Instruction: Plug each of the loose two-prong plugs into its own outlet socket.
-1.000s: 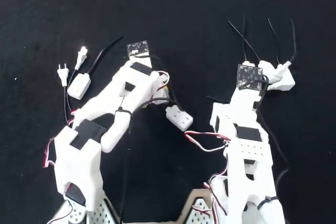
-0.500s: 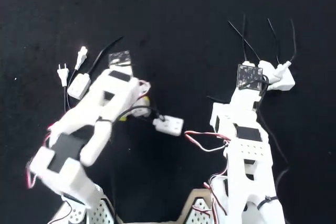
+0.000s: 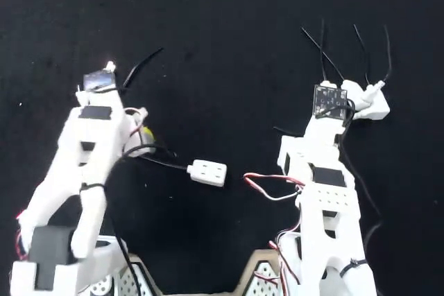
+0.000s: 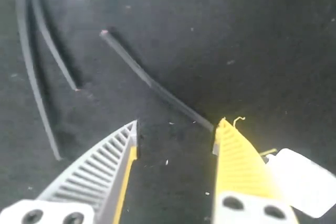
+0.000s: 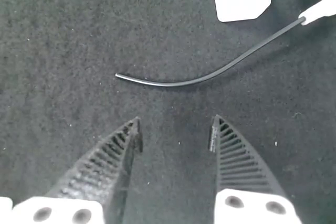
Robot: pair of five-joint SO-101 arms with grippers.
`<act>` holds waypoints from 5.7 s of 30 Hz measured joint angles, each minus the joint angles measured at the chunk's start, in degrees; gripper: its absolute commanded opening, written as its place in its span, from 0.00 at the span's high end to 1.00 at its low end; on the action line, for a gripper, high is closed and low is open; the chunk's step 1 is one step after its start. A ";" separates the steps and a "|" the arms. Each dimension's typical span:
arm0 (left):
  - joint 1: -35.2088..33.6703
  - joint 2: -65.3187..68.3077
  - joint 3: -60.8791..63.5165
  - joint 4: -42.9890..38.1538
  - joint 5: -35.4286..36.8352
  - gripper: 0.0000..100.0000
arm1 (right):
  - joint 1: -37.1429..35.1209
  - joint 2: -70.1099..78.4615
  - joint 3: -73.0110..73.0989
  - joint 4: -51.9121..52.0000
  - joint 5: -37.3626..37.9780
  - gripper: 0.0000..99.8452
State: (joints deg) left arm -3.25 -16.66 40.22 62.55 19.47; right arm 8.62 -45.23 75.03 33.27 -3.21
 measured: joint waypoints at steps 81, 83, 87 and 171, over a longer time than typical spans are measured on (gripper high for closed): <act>-12.57 35.34 -70.24 37.54 -28.66 0.97 | 0.00 0.00 -4.66 4.84 0.00 0.80; -9.23 29.01 -61.98 36.04 -28.66 0.97 | 0.00 0.00 -8.44 9.58 0.00 0.80; 0.35 16.44 -44.22 29.19 -28.66 0.97 | 2.81 0.00 -13.63 18.90 1.58 0.80; -3.87 -4.66 13.19 -18.46 -10.02 0.58 | -40.26 -0.09 3.08 11.08 -12.40 0.85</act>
State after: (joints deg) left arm -7.12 -21.32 53.41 44.09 9.45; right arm -31.65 -45.32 78.11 44.35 -15.60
